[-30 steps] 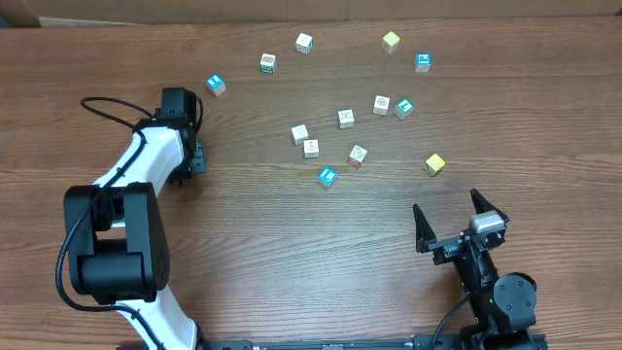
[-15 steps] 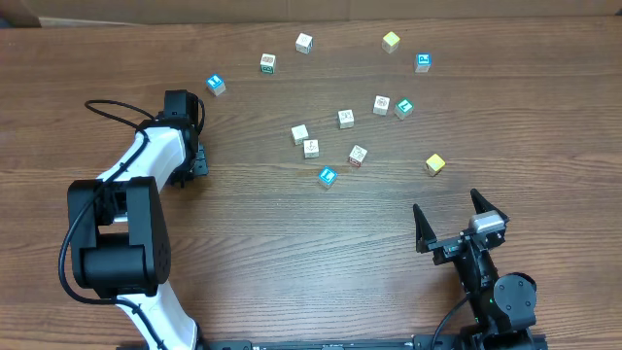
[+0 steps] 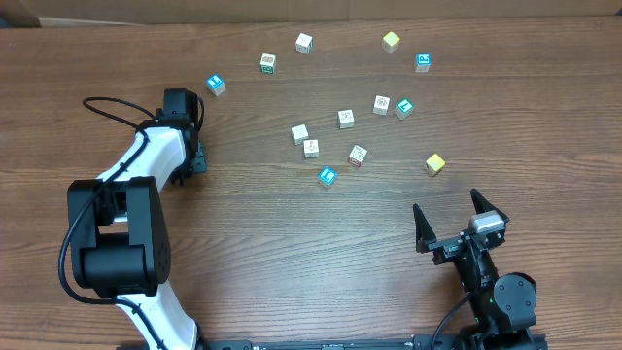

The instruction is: Form a horizontal line

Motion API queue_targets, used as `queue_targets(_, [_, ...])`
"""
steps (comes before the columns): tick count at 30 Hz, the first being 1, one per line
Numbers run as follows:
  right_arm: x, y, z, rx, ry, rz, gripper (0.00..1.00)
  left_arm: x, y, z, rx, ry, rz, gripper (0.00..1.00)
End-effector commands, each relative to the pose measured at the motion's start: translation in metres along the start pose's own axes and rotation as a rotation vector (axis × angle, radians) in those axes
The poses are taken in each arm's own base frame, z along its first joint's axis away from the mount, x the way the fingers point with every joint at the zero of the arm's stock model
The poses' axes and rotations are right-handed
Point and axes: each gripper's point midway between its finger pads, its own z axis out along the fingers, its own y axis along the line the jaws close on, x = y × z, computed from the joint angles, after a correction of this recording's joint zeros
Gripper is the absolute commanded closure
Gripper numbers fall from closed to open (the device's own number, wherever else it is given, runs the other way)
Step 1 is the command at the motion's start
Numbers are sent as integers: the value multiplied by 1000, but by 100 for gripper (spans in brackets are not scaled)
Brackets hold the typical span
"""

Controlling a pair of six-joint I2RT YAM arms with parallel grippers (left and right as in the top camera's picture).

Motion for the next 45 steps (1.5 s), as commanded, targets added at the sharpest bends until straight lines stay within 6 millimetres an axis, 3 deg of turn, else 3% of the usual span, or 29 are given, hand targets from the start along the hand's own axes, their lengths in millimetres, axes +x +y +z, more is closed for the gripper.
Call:
queue_targets(1, [1, -1, 0, 3, -8, 5, 0, 5, 4, 8, -23, 11, -31, 96])
queue_targets(34, [1, -1, 0, 3, -8, 6, 0, -7, 2, 8, -13, -35, -79, 96])
queue_targets(39, [1, -1, 0, 3, -8, 6, 0, -3, 1, 8, -11, -18, -67, 96])
queue_targets(45, [1, -1, 0, 3, -8, 5, 0, 20, -18, 6, 108, 77, 92, 96])
